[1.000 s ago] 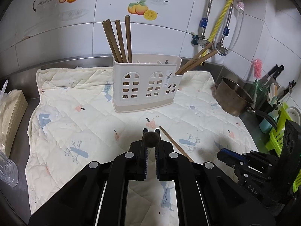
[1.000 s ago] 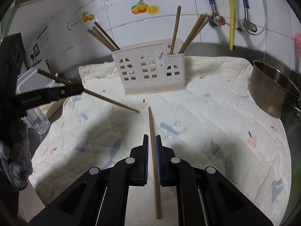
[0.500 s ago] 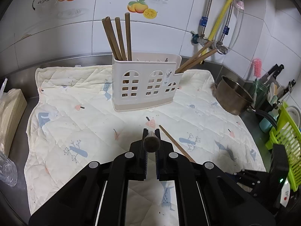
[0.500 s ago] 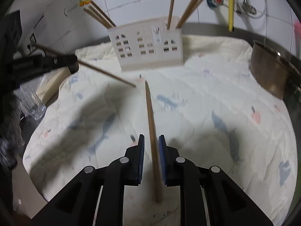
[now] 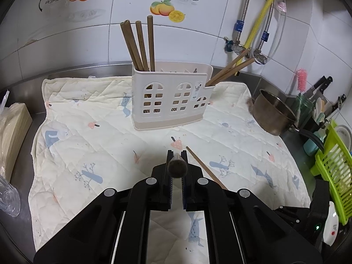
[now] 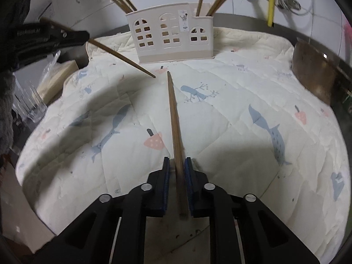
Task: Organize utensils
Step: 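Carry the right tool's chopstick upright toward the holder while the left tool carries its chopstick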
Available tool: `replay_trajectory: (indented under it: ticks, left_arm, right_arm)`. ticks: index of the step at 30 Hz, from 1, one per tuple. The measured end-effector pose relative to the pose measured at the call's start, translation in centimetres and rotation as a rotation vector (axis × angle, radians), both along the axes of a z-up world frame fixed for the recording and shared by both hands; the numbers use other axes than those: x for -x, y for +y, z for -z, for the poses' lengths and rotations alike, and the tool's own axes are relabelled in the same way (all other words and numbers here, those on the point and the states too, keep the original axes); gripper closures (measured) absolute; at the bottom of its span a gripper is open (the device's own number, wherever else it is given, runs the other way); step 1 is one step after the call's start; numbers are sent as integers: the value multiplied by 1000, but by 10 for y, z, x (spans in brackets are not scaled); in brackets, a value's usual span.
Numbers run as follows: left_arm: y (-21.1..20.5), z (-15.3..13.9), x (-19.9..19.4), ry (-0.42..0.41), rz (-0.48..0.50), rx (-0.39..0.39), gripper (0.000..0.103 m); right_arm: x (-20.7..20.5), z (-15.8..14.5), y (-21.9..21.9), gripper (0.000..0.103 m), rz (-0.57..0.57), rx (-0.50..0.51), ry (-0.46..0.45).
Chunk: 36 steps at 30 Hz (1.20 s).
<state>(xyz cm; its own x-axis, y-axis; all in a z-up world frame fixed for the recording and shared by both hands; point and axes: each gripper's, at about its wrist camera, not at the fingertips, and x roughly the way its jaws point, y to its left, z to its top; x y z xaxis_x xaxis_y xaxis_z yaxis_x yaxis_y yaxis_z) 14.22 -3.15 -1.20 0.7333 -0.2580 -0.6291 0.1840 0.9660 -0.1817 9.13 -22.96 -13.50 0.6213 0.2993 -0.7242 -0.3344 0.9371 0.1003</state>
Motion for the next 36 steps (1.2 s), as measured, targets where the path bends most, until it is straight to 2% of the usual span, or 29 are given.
replay_trajectory:
  ticks: [6, 14, 19, 27, 32, 36]
  left_arm:
    - [1, -3, 1, -6, 0, -3, 98]
    - [0, -2, 1, -2, 2, -2, 98]
    - [-1, -2, -2, -5, 8, -8, 98]
    - [-3, -3, -5, -9, 21, -3, 98]
    - [2, -4, -7, -10, 21, 2, 98]
    - [5, -3, -6, -9, 19, 8, 98]
  right_arm:
    - [1, -16, -5, 95, 0, -14, -39]
    - [-3, -64, -5, 96, -8, -46, -177]
    - [-11, -71, -3, 96, -6, -66, -195]
    - [-33, -101, -1, 96, -1, -141, -276]
    - [-48, -111, 9, 96, -16, -171, -289]
    - [-50, -113, 8, 96, -19, -159, -277]
